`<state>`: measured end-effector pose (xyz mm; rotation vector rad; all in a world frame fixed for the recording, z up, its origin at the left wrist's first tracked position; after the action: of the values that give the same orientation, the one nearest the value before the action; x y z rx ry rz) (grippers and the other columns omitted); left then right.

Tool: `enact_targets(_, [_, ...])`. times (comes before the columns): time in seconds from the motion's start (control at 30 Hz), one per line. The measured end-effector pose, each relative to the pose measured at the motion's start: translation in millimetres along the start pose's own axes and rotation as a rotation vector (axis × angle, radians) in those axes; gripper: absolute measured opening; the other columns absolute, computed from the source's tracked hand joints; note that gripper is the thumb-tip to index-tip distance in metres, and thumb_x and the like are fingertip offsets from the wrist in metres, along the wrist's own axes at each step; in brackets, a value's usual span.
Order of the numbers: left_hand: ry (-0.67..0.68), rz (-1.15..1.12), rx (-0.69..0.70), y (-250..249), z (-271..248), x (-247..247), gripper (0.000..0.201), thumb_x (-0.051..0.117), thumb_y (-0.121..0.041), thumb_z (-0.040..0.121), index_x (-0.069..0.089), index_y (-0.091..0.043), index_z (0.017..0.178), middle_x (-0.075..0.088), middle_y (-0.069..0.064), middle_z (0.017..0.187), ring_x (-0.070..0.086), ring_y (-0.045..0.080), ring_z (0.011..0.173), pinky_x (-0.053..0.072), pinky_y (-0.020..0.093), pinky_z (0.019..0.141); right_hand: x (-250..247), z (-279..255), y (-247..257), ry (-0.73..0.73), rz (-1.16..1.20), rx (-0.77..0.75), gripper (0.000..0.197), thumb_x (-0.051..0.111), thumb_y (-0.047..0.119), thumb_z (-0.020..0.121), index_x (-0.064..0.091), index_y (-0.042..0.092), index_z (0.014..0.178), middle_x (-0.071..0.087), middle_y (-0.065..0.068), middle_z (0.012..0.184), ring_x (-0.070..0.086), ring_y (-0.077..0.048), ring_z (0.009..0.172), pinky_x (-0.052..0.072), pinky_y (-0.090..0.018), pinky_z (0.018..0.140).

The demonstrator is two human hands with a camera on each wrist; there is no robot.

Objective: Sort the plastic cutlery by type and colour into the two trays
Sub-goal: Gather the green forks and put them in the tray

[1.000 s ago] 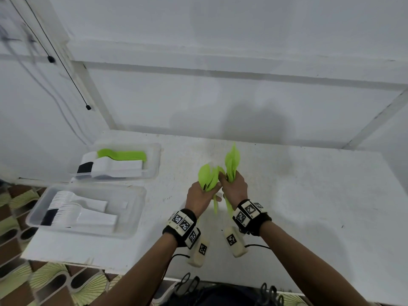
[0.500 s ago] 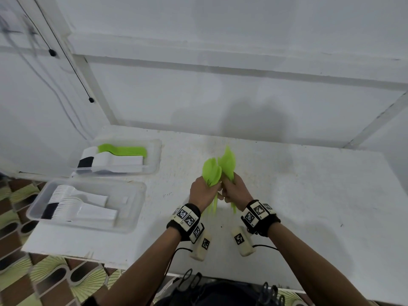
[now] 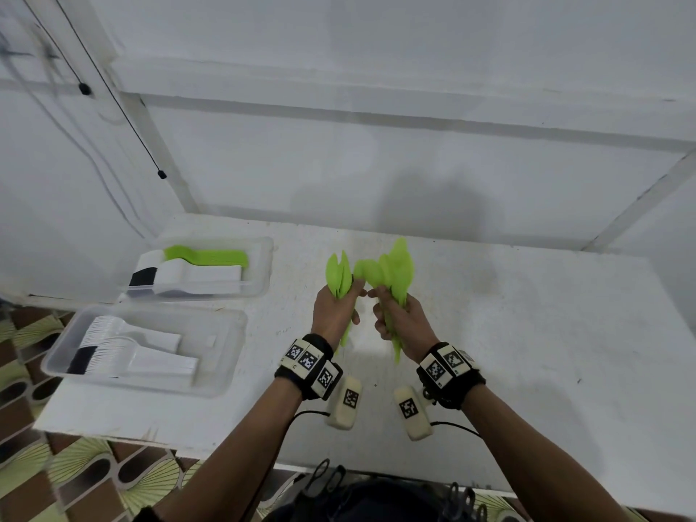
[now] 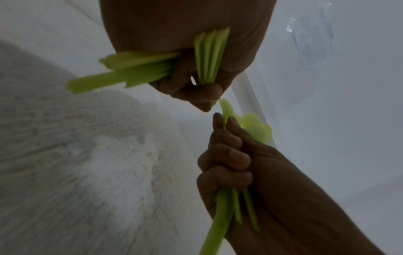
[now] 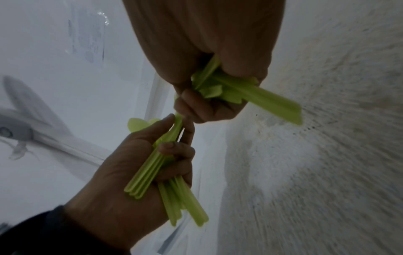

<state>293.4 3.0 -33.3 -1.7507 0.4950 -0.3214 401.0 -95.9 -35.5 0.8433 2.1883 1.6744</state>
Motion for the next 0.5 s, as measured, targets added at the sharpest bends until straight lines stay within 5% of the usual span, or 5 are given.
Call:
enact_targets(0.17, [0.024, -0.089, 0.031, 1.8, -3.1, 3.7, 0.023, 0.066, -0.036, 0.098, 0.072, -0.018, 0.112, 0.078, -0.005, 0.098, 0.052, 0.017, 0.049, 0.051, 0.029, 0.061, -2.8, -1.8, -2.8, -0.06, -0.08, -0.005, 0.035, 0.059, 0.043, 0.101, 0.059, 0.008, 0.1, 0.051, -0.005, 0.066, 0.045, -0.017, 0.049, 0.033, -0.026, 0.045])
enact_targets(0.27, [0.028, -0.084, 0.042, 3.0, -4.4, 7.5, 0.022, 0.066, -0.032, 0.098, 0.072, -0.016, 0.112, 0.079, -0.004, 0.094, 0.062, 0.014, 0.058, 0.054, 0.028, 0.067, 4.8, -3.3, -2.6, -0.019, -0.033, 0.004, 0.039, 0.056, 0.045, 0.102, 0.057, 0.006, 0.097, 0.052, -0.005, 0.065, 0.046, -0.019, 0.049, 0.035, -0.026, 0.046])
enact_targets(0.37, [0.012, -0.16, -0.017, 5.1, -4.5, 9.6, 0.02, 0.066, -0.026, 0.098, 0.073, -0.012, 0.11, 0.073, -0.001, 0.084, 0.062, 0.007, 0.064, 0.044, 0.014, 0.053, 8.7, -3.5, -2.4, 0.028, -0.068, -0.01, 0.044, 0.052, 0.047, 0.103, 0.059, 0.004, 0.092, 0.053, -0.005, 0.069, 0.052, -0.02, 0.053, 0.042, -0.029, 0.048])
enact_targets(0.5, [0.04, -0.23, -0.048, 7.0, -8.6, 12.6, 0.014, 0.066, -0.021, 0.099, 0.072, -0.009, 0.098, 0.071, -0.004, 0.075, 0.059, 0.0, 0.056, 0.037, 0.009, 0.045, 1.4, 0.2, -5.9, 0.017, -0.347, -0.02, 0.051, 0.05, 0.055, 0.101, 0.064, 0.007, 0.089, 0.061, -0.004, 0.069, 0.06, -0.021, 0.061, 0.053, -0.039, 0.06])
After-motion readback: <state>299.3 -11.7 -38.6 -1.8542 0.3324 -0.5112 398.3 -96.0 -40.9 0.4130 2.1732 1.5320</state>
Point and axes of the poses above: each hand's wrist, its own z-axis towards the middle knuckle, its own x-axis out of the palm, y = z × x, the point moved 3 cm from there along z, towards the middle knuckle
